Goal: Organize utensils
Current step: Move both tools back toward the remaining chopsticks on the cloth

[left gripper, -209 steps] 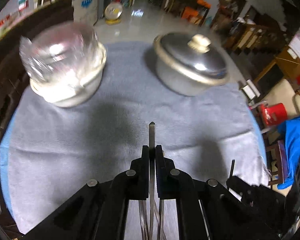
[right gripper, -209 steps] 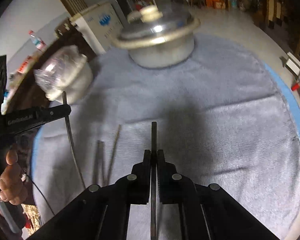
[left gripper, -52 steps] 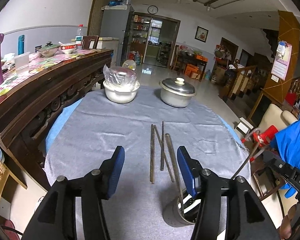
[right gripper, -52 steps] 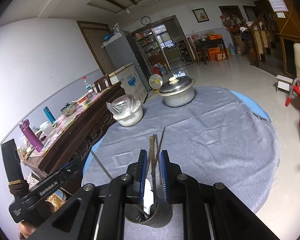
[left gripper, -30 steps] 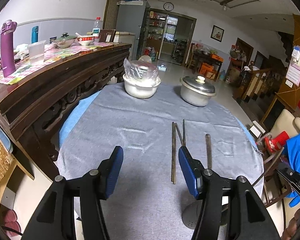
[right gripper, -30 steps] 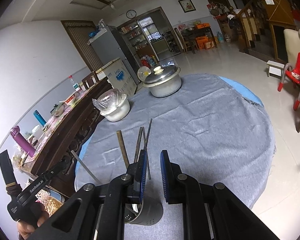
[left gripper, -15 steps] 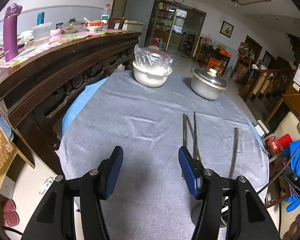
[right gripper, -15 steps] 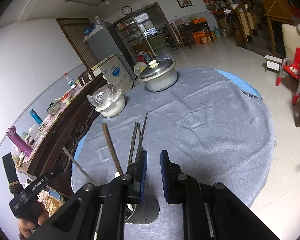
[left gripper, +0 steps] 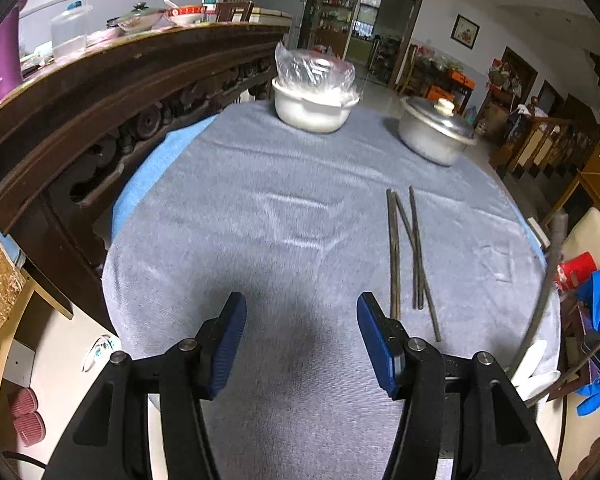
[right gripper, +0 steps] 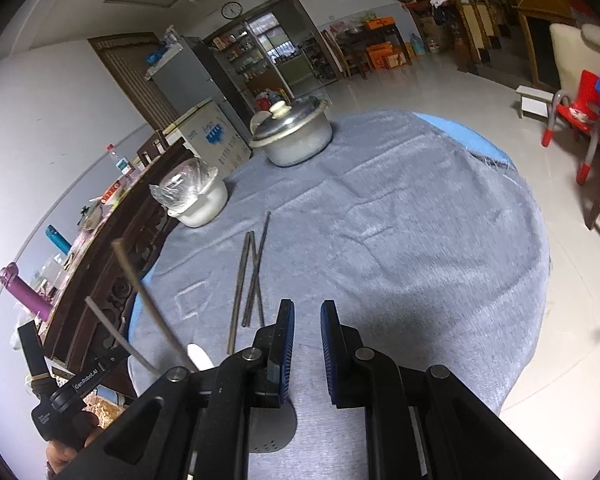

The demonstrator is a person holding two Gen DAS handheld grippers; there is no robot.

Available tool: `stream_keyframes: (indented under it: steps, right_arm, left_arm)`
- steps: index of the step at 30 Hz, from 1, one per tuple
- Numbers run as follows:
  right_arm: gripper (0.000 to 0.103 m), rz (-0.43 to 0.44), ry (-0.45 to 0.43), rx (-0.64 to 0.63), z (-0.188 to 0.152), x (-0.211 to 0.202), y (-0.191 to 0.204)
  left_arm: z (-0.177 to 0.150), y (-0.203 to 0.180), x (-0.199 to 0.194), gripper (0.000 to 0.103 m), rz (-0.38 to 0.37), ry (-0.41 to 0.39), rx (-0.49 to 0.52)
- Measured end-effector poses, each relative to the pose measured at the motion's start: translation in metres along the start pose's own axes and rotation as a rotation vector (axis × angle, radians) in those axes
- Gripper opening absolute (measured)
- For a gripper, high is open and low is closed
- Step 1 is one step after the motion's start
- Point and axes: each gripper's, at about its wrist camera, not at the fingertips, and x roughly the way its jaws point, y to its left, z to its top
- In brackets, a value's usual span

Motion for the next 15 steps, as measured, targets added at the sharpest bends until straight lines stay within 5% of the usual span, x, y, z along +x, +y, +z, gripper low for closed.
stream_keyframes:
  steps: [15]
  right_arm:
    - [0.015, -0.013, 0.125, 0.095, 0.002, 0.061, -0.046]
  left_arm:
    - [0.027, -0.019, 0.08, 0.058, -0.014, 0.093, 0.09]
